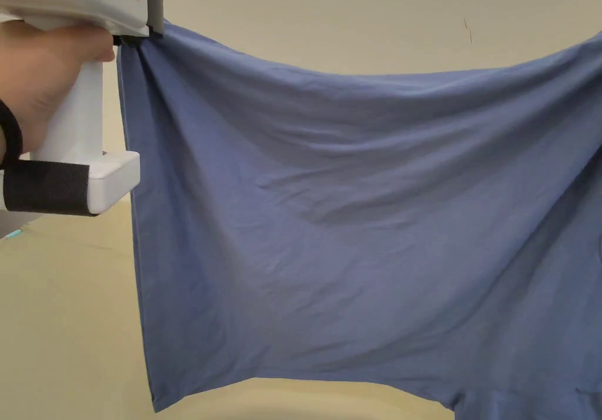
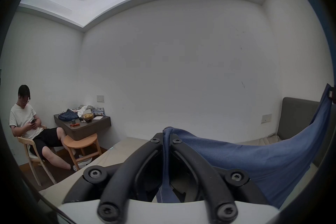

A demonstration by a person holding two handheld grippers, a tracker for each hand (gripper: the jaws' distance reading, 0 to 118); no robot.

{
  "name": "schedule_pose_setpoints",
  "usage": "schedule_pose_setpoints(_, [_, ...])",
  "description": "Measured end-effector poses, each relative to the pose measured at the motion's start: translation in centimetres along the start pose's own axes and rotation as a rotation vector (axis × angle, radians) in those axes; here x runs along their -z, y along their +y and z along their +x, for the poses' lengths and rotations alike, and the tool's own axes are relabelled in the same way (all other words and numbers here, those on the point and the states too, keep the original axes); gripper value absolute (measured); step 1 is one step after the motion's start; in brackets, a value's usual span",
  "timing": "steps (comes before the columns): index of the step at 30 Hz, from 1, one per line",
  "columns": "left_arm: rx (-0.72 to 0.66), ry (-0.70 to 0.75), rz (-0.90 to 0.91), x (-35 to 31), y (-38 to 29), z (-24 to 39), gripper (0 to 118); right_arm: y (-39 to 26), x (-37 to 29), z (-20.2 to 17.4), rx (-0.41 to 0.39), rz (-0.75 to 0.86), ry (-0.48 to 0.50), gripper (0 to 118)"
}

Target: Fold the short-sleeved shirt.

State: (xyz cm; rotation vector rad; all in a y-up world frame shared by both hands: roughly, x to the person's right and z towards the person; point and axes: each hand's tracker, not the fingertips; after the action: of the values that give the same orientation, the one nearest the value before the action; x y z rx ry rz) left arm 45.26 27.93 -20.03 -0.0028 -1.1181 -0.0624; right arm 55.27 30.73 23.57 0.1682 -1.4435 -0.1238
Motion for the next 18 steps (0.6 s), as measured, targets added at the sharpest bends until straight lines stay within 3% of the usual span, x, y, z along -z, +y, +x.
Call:
schedule_pose_setpoints(7, [-0.012,-0.141,-0.116,2.4,-9.0,1.9,4,-9.1,-0.5,2.9,-0.013,-0.136,-0.019,4])
schedule_pose_setpoints(18, [0.021,-0.155,-0.426,-0.7,-24.1,1.3,4,-21.6,-5.4,6.4,-0.021,-0.405,-0.043,4])
